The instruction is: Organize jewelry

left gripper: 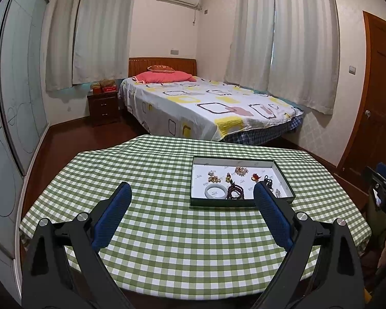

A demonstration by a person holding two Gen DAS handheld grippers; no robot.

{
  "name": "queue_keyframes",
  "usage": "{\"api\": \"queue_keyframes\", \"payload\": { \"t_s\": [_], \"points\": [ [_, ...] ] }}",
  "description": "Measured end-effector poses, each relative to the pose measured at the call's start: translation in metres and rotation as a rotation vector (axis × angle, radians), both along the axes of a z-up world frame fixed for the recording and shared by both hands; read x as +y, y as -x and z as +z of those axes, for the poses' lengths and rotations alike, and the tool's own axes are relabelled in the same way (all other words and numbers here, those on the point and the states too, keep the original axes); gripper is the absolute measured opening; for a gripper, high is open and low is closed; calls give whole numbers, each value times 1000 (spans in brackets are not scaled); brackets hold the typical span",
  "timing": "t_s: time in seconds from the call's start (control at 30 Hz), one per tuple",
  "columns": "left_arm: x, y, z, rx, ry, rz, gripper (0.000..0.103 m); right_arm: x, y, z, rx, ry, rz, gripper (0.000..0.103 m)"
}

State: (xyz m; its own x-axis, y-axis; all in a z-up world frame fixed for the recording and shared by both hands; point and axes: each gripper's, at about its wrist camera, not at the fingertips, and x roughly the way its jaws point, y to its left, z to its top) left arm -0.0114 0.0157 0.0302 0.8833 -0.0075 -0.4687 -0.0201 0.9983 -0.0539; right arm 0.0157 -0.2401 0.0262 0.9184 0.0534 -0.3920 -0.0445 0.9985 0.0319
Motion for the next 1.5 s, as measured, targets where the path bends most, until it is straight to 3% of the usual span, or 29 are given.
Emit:
{"api": "queue_keyframes", "payload": {
  "t_s": [1.5],
  "points": [
    [-1, 4, 4, -20, 12, 2, 94, 3, 4, 2, -5, 3, 6, 75]
  ]
}}
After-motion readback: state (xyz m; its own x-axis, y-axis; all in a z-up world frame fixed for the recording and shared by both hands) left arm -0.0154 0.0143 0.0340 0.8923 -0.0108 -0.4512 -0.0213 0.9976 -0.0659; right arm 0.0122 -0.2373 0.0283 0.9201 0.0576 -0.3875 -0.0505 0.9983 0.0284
